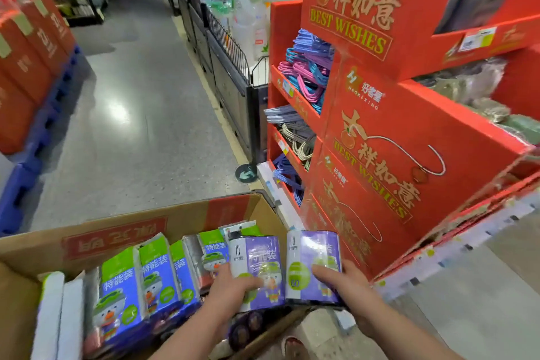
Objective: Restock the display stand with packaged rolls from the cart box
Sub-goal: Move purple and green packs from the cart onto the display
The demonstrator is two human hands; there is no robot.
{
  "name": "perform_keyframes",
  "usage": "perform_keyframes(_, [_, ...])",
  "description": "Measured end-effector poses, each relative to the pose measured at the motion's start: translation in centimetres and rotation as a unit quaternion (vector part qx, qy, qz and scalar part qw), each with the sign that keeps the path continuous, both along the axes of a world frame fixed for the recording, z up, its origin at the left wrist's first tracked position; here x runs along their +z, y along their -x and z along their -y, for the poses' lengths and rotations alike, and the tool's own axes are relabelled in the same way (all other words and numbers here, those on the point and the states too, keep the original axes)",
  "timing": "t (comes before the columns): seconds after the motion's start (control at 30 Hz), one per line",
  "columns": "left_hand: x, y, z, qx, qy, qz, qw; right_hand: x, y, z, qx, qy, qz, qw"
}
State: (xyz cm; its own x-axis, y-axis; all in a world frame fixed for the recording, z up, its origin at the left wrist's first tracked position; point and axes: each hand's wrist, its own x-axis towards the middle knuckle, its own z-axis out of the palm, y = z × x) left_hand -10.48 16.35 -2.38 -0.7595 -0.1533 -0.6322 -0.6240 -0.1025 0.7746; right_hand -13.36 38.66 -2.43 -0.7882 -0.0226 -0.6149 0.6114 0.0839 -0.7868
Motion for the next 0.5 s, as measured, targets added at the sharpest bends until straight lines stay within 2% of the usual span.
perform_keyframes(0.3, [4.6,0.2,-11.1,-0.142,-0.057,-0.075,0.985,3.9,-7.9,-10.6,-0.177,0.019,-0.061,0.982])
perform_keyframes(0.5, [7.2,-0.7,-24.0,-0.290,-0.089,-0.097,0.948,5.2,-15.7,-21.0,-0.335,0.004,-0.086,0.938])
